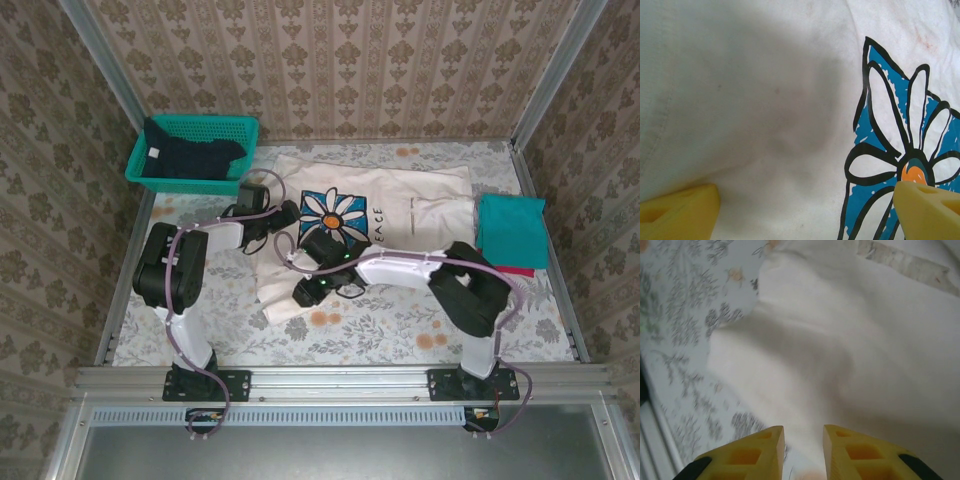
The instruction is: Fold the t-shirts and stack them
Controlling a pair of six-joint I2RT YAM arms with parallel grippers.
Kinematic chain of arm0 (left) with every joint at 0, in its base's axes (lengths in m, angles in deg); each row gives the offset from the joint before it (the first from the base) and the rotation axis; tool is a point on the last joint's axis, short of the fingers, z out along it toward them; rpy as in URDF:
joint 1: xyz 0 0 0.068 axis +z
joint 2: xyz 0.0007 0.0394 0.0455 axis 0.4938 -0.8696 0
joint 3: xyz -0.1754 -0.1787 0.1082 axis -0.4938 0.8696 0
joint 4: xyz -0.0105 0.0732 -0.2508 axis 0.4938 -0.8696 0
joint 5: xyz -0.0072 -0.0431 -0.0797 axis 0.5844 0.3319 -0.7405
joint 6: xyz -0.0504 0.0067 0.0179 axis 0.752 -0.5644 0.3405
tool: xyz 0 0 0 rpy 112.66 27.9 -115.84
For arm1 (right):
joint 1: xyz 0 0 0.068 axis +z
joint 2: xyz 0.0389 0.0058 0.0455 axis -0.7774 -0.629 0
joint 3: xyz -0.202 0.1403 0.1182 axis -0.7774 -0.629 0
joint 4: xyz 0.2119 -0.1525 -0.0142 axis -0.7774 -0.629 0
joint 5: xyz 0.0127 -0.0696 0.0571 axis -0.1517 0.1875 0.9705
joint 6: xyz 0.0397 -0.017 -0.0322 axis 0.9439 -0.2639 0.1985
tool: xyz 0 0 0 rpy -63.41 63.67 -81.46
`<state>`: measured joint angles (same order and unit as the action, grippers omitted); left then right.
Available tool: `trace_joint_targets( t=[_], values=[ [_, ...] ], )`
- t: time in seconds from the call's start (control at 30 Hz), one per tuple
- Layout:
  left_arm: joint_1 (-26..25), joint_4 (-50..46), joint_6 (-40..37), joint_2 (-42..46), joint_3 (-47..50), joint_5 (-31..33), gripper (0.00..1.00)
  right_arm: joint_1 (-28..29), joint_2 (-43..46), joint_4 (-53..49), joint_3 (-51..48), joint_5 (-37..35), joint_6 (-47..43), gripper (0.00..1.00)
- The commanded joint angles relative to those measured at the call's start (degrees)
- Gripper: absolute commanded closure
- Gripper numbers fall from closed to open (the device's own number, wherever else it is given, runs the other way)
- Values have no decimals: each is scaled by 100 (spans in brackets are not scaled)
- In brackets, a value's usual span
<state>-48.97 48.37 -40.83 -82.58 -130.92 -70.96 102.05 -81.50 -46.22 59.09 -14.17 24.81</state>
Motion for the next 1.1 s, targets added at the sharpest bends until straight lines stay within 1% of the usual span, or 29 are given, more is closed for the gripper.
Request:
trace_joint_targets(
  t=[0.0, 0.13, 0.3, 0.43, 0.47, 0.57, 0.63, 0.67, 0.77, 0.87, 0.9, 0.97, 1.0, 1.03, 1.07],
  values=[
    [79, -495, -18, -170, 154, -15, 9, 50, -265, -80, 8, 434, 159, 73],
    [118, -396, 28, -266, 164, -26, 9, 266, 76, -427, -552, 298, -453, 74],
    [131, -276, 88, -350, 146, -73, 10, 400, 877, -829, -1345, 427, -680, 75],
    [177, -364, 24, -434, 29, -132, 10, 514, 1471, -1392, -1509, 493, -925, 74],
    [187, -368, 17, -455, 7, -139, 10, 512, 1576, -1401, -1492, 429, -931, 74],
    [183, -342, 33, -479, -27, -161, 10, 397, 1721, -972, -1392, -156, -623, 73],
    [171, -329, 55, -437, -15, -152, 10, 123, 1516, -465, -1226, -316, -170, 73],
    [171, -329, 52, -416, -5, -139, 10, 0, 1321, -341, -1076, -265, -17, 73],
    [171, -392, 13, -363, 8, -121, 10, -242, 500, -426, -377, -269, 434, 73],
    [180, -438, -37, -285, 91, -82, 10, -292, -169, -722, 153, -287, 619, 73],
    [189, -436, -50, -259, 124, -73, 10, -293, -330, -810, 237, -149, 545, 77],
    [213, -422, -63, -223, 202, -41, 10, -293, -524, -993, 291, 149, 458, 81],
    [223, -398, -57, -212, 246, -31, 10, -282, -546, -1018, 206, 227, 437, 92],
    [243, -367, -34, -211, 289, -37, 10, -255, -519, -995, 48, 343, 377, 95],
    [261, -328, -17, -211, 310, -51, 10, -193, -426, -940, -136, 363, 332, 95]
  ],
)
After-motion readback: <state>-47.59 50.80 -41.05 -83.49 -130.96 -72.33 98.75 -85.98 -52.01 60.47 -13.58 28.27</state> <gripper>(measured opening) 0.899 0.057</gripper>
